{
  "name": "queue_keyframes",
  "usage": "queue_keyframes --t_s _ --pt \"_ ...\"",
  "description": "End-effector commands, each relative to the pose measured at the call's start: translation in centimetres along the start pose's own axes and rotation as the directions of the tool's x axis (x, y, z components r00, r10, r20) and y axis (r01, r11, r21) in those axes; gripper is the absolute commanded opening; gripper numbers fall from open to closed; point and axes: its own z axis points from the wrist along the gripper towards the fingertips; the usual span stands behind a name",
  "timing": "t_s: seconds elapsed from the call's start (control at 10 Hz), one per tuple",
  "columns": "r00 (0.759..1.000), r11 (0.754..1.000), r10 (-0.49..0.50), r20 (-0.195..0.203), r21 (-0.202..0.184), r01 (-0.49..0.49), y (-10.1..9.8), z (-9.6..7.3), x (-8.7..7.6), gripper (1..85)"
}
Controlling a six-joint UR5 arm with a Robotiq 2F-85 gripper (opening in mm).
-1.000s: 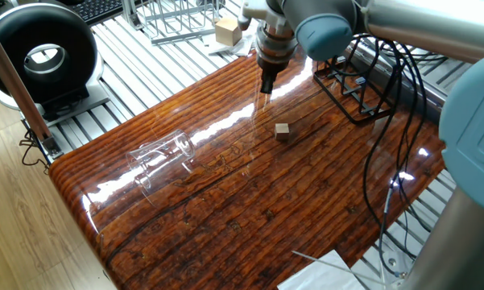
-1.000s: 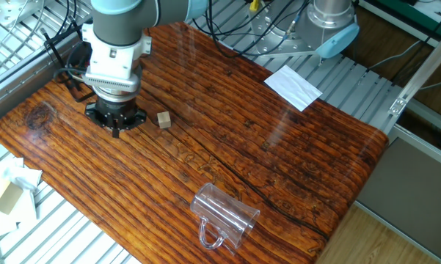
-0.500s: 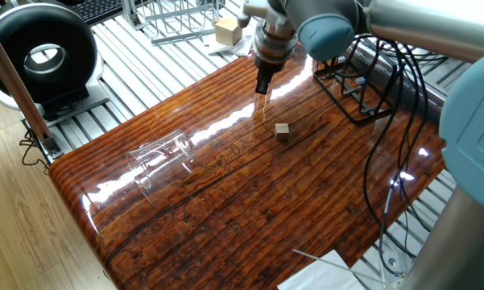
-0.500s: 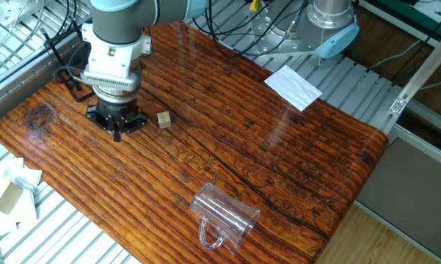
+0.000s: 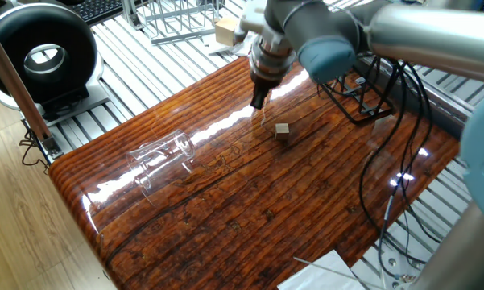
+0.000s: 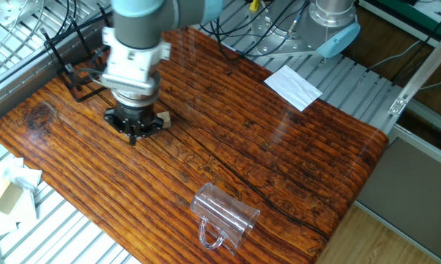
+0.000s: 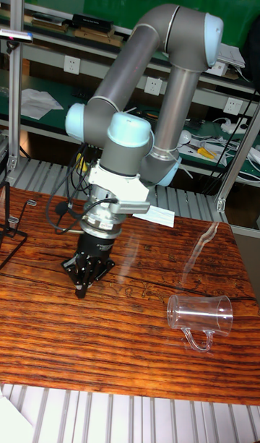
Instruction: Take the cup off the cup rack
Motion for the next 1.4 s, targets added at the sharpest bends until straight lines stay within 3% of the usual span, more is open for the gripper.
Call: queue_keyframes --t_s 0.0,0.1,0.2,0.3,0.4,0.5,1.1,1.3 --pt "1.0 1.0 -0.012 0.004 -0.009 0.012 -0.9 -0.5 -0.2 1.3" --pt "0.999 0.999 -0.033 -0.009 -0.03 0.033 -2.3 -1.0 -0.1 1.3" --pt "0.998 0.995 -0.042 -0.037 -0.093 0.039 -2.5 -1.3 0.6 1.3" --pt "0.996 0.991 -0.044 -0.076 -0.127 0.034 -3.1 -1.6 1.4 1.3" --pt "0.991 0.992 -0.04 -0.126 -0.126 0.024 -4.3 -1.4 2.5 1.3" --pt "0.99 0.993 -0.048 -0.133 -0.112 0.033 -5.1 -1.1 2.6 1.3" --pt "0.989 0.992 -0.05 -0.139 -0.122 0.033 -5.9 -0.6 2.6 1.3" --pt "0.985 0.992 -0.089 -0.144 -0.107 0.074 -6.7 -0.4 2.8 1.3"
